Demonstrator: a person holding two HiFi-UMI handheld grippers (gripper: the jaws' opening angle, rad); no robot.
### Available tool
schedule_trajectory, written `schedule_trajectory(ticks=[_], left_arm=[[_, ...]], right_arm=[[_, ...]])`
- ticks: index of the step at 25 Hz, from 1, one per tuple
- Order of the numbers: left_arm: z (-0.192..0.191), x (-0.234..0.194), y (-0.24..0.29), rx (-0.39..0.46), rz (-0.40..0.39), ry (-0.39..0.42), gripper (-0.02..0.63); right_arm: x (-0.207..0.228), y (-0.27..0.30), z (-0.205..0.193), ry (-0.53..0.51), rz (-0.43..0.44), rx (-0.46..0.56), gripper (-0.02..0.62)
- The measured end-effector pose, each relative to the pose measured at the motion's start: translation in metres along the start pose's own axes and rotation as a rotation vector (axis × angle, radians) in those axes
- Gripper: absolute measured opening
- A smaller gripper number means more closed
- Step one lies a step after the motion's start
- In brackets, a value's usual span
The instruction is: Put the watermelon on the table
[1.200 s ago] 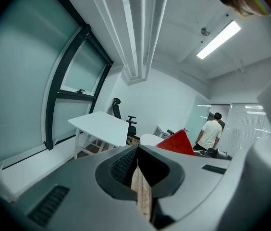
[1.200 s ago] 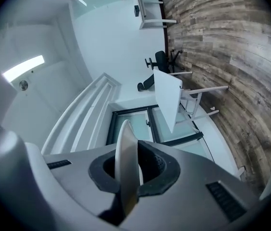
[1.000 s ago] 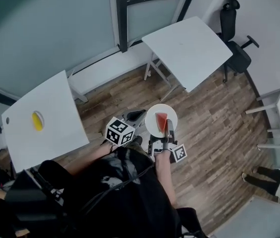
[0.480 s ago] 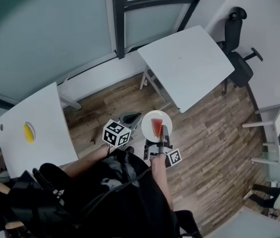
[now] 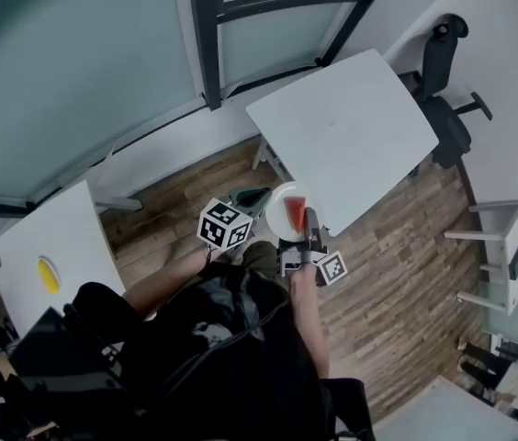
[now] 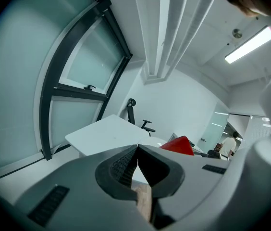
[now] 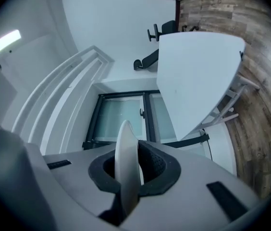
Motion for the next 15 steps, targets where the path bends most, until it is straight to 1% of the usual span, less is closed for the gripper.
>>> schedule_trajectory(ticks=[2,4,6,8,11,15], left_arm=[[0.012,-0.016,0.019,0.001,0.019,0.004,0.006],[0.020,-0.028,0.032,0.014,0.047,-0.010,0.006],[0.030,-0.046,0.047,0.035,0.081,-0.030,0.006],[0.038,-0.070,0.068,0.040,0.110,-0.031,0.006],[0.040,-0.104,0.102,-0.002,0.155,-0.030,0.006],[0.049,-0.149,0.140,-0.044,0.257,-0.072,0.006]], right_arm=[[0.005,0.031,0.005,-0.012,0.007,-0.043,0.023],[0.016,0.056,0.013,-0.018,-0.005,-0.079,0.023],[0.034,0.087,0.024,-0.020,-0.023,-0.109,0.023],[0.058,0.123,0.035,-0.024,-0.058,-0.142,0.023],[0.094,0.175,0.054,-0.035,-0.125,-0.198,0.023],[0.143,0.247,0.076,-0.008,-0.183,-0.229,0.023]])
Point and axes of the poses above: the fingertips, and each gripper's own axes: y forward along the fingers, x to its right, z out of its top, the point moved 4 cm from there along -y, backward along the fingers, and after that the axes turned 8 degrees about -y, right-handed, at the moved point
